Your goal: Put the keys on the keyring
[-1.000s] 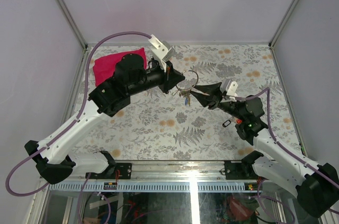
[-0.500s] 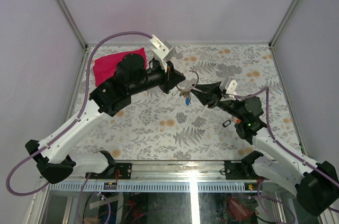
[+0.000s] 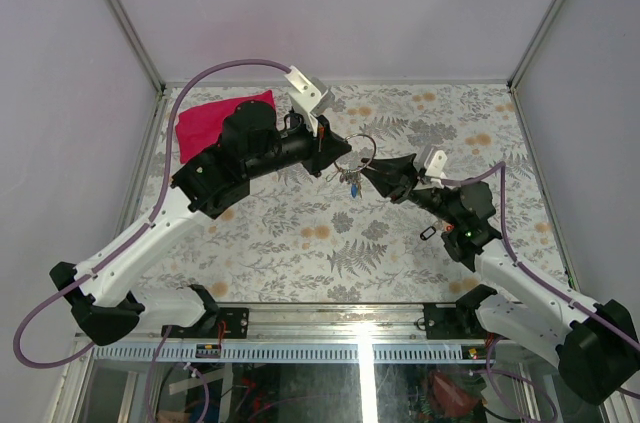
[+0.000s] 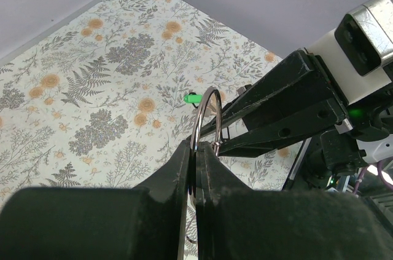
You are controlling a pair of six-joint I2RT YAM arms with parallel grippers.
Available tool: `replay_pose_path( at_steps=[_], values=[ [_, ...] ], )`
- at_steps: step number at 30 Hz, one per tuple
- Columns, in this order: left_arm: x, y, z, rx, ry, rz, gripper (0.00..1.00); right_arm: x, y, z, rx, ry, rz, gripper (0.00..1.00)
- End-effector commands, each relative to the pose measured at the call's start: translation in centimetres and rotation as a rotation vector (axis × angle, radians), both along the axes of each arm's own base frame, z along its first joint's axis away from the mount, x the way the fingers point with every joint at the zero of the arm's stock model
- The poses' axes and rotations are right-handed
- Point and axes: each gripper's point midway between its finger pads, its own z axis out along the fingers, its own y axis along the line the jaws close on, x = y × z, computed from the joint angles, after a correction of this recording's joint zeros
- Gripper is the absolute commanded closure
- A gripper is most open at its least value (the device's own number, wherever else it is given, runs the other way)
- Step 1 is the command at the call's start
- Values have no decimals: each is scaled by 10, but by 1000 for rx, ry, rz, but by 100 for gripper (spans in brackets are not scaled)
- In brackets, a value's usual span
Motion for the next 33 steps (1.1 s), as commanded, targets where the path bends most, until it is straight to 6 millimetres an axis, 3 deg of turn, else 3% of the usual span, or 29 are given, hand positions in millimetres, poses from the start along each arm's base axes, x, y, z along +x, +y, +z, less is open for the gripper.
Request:
replay_pose_path(
  at_steps=[1, 13, 25, 32, 33],
  values=[
    [-1, -3, 35, -84, -60, -9, 100, -4, -3, 40, 71, -105, -10, 74],
    [1, 8, 38, -92, -80, 44, 100, 2, -19, 32, -30, -142, -126, 93],
    [2, 17, 36, -79, -93, 77, 100, -4, -30, 16, -212, -128, -152, 100],
    [4, 21, 16, -35, -83, 95, 97, -15, -40, 1, -449, 117, -117, 99],
    [4, 20, 12, -30, -79, 94, 96, -17, -43, 9, -463, 166, -120, 99]
  ],
)
